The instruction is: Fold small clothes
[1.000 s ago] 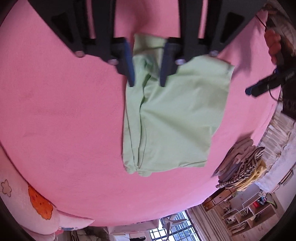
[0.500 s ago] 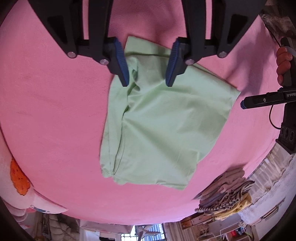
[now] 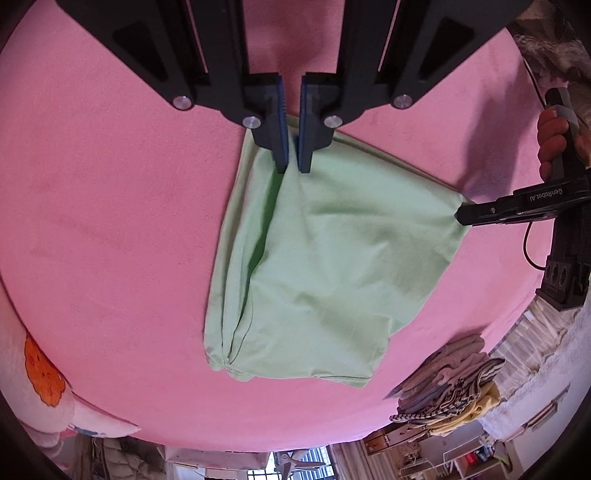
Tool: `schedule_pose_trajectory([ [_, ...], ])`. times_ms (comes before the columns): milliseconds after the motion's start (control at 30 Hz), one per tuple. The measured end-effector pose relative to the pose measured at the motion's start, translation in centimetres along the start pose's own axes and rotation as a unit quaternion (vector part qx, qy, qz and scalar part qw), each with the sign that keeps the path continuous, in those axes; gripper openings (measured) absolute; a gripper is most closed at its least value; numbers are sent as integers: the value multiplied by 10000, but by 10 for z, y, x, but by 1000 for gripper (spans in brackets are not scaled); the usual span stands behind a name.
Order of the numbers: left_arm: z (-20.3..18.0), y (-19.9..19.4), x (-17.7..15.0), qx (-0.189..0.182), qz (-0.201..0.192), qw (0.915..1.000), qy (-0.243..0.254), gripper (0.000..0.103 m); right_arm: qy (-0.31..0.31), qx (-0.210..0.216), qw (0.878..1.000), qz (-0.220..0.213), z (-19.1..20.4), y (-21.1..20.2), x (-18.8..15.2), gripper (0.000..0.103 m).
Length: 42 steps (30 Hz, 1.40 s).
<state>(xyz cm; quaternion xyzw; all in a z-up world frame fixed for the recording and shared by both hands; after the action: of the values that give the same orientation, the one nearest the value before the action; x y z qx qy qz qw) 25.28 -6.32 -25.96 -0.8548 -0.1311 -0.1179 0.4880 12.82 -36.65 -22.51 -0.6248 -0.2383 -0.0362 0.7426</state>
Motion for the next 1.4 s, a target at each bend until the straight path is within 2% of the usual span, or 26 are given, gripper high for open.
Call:
schedule_pose_trajectory([
  [200, 5, 11, -4, 150, 311, 9994, -80, 9, 53, -167, 9997, 175, 2, 15, -7, 5],
  [333, 4, 0, -2, 168, 207, 9996, -99, 12, 15, -282, 9996, 85, 5, 11, -6, 5],
  [433, -5, -15, 9, 190, -40, 9998, 58, 19, 27, -326, 9995, -35, 7, 5, -5, 6],
  [533, -19, -24, 32, 109, -308, 9992, 240, 21, 31, -372, 9991, -196, 9, -2, -4, 6],
  [633, -35, -19, 61, 80, -401, 9983, 416, 21, 85, -431, 9984, -348, 10, -8, -3, 6],
  [867, -57, 16, 130, 336, -265, 9956, 838, 21, 207, -872, 9920, -890, 16, -25, 3, 6],
  [933, -57, 20, 143, 340, -209, 9954, 872, 21, 321, -1126, 9878, -1023, 16, -30, 6, 6],
  [1033, -56, 23, 158, 464, -202, 9938, 990, 21, 421, -1284, 9835, -1206, 19, -38, 13, 7],
  [1067, -56, 25, 163, 505, -184, 9932, 1032, 21, 399, -1291, 9829, -1250, 23, -40, 15, 10],
  [1167, -52, 35, 177, 498, -14, 9923, 1132, 21, 160, -932, 9856, -1403, 51, -40, 26, 12],
  [1300, -49, 53, 185, 386, 241, 9934, 1050, 21, -128, -140, 9919, -1257, 98, -8, 40, 12],
  [1400, -48, 65, 194, 413, 295, 9925, 1114, 22, -457, 89, 9930, -1081, 133, 25, 48, 12],
])
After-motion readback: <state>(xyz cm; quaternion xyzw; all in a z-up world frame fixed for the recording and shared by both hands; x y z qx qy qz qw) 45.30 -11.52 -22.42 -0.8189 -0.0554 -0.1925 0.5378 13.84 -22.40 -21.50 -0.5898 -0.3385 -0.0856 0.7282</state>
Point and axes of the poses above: each gripper's, at about its wrist camera, not at the fingertips, and y roughly the way its jaws point, z to its left, x to its top, the point moved 2 cm from there along y, roughly the way its jaws point, and after that the axes turned 4 degrees about -y, right-handed, at the moved point
